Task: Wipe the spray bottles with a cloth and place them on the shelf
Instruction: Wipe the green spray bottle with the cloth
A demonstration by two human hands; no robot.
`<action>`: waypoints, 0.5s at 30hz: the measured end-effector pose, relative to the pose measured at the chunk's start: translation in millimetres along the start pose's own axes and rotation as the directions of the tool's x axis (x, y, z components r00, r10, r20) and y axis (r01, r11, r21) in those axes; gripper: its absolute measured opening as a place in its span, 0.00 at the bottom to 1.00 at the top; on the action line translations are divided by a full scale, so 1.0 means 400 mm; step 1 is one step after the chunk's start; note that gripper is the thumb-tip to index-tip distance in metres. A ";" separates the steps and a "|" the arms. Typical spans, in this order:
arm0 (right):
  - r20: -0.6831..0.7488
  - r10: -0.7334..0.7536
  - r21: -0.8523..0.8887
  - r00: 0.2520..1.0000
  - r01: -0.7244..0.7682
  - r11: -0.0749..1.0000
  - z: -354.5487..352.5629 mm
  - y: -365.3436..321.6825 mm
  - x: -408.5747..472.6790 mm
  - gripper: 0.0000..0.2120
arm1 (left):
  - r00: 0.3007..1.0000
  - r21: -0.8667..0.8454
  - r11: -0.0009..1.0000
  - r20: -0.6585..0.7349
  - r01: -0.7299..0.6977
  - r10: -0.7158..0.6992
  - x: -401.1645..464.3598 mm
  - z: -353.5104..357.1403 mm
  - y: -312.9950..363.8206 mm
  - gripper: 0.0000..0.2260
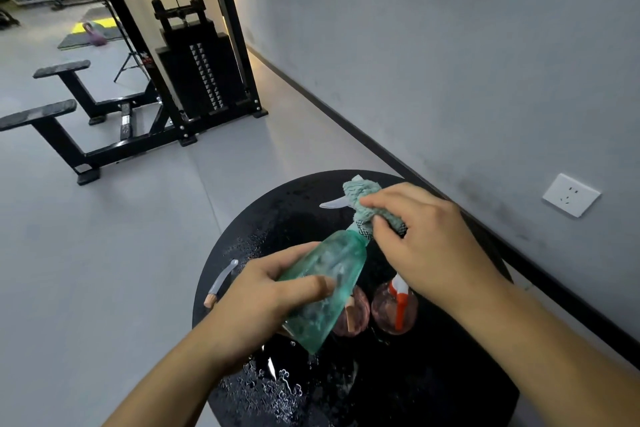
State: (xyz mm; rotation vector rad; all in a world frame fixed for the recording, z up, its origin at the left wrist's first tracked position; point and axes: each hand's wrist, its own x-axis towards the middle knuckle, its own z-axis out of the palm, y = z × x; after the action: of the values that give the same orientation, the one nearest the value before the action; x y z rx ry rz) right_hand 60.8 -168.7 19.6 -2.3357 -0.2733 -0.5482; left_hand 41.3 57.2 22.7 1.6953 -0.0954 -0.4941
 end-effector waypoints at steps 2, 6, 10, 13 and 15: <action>-0.032 0.002 0.002 0.999 -0.002 1.000 0.000 0.004 0.004 0.15 | 1.000 0.025 1.000 0.013 0.009 -0.009 -0.001 0.005 -0.001 0.18; -0.095 0.001 0.004 0.995 0.000 1.000 -0.005 0.001 0.009 0.15 | 0.999 0.066 0.998 0.039 0.016 -0.019 -0.004 0.011 0.006 0.19; -0.007 0.083 -0.028 0.996 -0.084 0.996 -0.013 0.005 0.012 0.15 | 1.000 0.068 0.997 -0.006 0.024 -0.023 -0.004 0.006 0.002 0.19; 0.042 0.112 -0.070 0.993 -0.109 0.992 -0.014 0.002 0.014 0.14 | 0.999 0.059 0.998 -0.032 0.035 -0.033 -0.002 0.010 0.003 0.22; 0.022 0.102 -0.058 0.995 -0.101 0.993 -0.012 -0.001 0.015 0.14 | 0.999 0.065 0.997 -0.035 0.028 -0.026 0.002 0.010 0.004 0.21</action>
State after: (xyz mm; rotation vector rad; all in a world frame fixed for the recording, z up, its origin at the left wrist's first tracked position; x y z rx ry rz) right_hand 64.4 -171.5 25.7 -2.3977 -0.1517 -0.4827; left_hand 40.8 53.0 23.5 1.7708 -0.0651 -0.4869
